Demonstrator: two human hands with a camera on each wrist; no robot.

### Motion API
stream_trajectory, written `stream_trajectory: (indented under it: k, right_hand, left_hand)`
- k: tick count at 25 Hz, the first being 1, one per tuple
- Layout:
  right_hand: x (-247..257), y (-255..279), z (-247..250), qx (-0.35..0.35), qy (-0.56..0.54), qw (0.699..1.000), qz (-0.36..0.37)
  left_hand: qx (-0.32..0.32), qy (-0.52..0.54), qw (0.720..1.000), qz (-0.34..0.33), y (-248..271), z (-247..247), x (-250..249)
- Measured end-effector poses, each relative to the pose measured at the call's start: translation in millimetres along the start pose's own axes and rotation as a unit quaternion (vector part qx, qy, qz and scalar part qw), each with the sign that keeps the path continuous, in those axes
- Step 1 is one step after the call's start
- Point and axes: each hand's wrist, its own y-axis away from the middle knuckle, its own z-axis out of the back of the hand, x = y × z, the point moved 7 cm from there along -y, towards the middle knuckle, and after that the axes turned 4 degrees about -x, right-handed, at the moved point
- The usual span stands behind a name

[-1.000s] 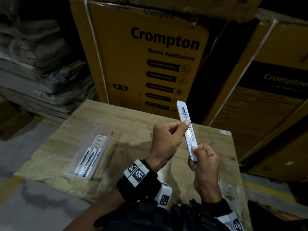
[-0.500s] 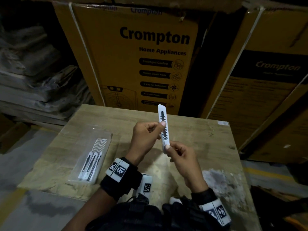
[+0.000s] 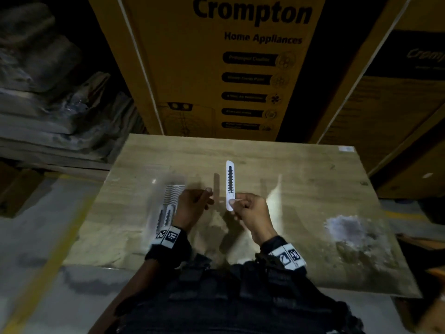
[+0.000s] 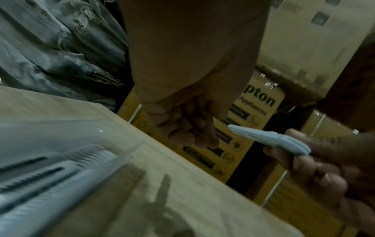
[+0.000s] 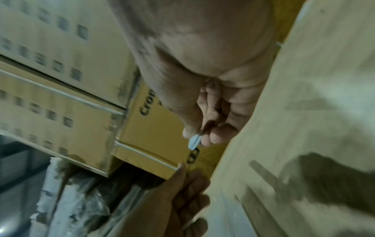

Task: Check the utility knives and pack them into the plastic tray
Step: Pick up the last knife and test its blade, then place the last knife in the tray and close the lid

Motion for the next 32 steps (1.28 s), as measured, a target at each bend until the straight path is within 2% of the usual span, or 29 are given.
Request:
stream_trajectory:
  k: [2, 5, 9, 12, 15, 18, 21, 24, 28, 32]
  right_hand:
    - [-20, 0, -51, 0.006, 0.0, 0.999, -0.036]
    - [-52, -1, -98, 0.032, 0.06, 0.996, -0.065]
    - [-81, -7, -154, 0.055, 0.131, 0.983, -0.115]
    - [-86, -5, -178, 0.069, 0.184, 0.97, -0.145]
    - [-88, -3, -186, 0.07, 0.251, 0.955, -0.141]
    - [-90, -5, -187, 0.107, 0.356, 0.92, -0.125]
    - [-98, -2, -188, 0.132, 0.363, 0.912, -0.136]
    - [-99, -5, -181, 0.134, 0.4, 0.901, -0.107]
    - [-107, -8, -165, 0.097, 0.407, 0.901, -0.115]
    - [-108, -22, -137, 0.07, 0.417, 0.903, -0.077]
  left_hand:
    - [0.0, -0.07, 0.997, -0.007, -9, 47, 37]
    - [-0.02, -0.148, 0.988, -0.036, -14, 97, 76]
    - [-0.049, -0.221, 0.974, 0.011, -24, 151, 134]
    - [-0.052, -0.218, 0.973, 0.046, -26, 166, 165]
    - [-0.073, -0.223, 0.969, 0.082, -26, 178, 183]
    - [-0.083, -0.236, 0.963, 0.104, -28, 187, 196]
    - [-0.04, -0.32, 0.934, 0.153, -31, 194, 213]
    - [-0.014, -0.35, 0.911, 0.216, -29, 196, 219]
    - [-0.019, -0.321, 0.921, 0.218, -34, 194, 221]
    - [-0.042, -0.298, 0.924, 0.234, -36, 190, 218]
